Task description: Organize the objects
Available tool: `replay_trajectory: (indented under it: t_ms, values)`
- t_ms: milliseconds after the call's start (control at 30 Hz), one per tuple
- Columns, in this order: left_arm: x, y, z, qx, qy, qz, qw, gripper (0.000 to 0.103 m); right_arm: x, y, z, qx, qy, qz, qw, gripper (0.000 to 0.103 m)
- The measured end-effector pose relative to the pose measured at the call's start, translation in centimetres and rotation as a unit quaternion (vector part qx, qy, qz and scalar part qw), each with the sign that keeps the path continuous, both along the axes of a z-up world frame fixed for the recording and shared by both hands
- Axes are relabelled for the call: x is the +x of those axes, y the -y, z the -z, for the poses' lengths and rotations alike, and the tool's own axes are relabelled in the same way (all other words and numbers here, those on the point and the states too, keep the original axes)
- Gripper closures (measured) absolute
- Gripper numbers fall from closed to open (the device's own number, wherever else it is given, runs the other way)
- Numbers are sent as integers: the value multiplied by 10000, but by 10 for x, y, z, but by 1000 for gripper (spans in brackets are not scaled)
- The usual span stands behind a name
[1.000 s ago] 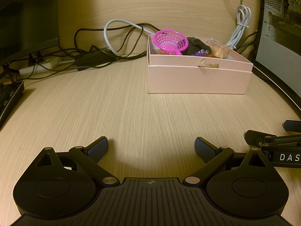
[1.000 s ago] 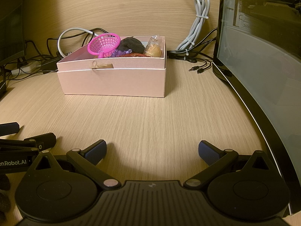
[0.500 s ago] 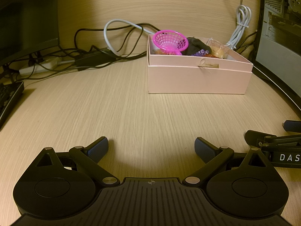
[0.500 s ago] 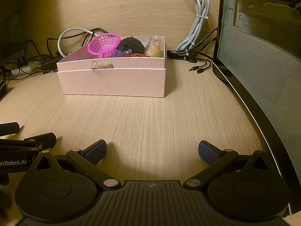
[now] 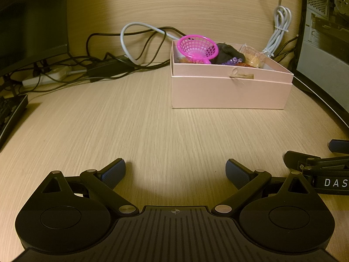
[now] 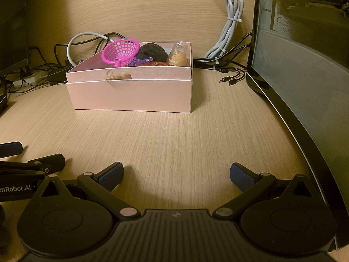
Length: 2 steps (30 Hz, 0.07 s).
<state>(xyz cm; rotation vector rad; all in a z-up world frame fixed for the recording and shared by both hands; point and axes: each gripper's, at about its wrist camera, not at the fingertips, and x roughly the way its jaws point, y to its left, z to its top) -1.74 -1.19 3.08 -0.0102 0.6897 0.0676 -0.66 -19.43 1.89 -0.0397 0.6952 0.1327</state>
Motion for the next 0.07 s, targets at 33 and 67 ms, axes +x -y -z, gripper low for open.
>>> replay_trajectory:
  t_ms: [33,67]
  values:
    - [0,0,0,-1,-1,3,10000,2,0,0,0,0,0,0,10000,0]
    - [0,0,0,-1,-1,4,10000,2,0,0,0,0,0,0,10000,0]
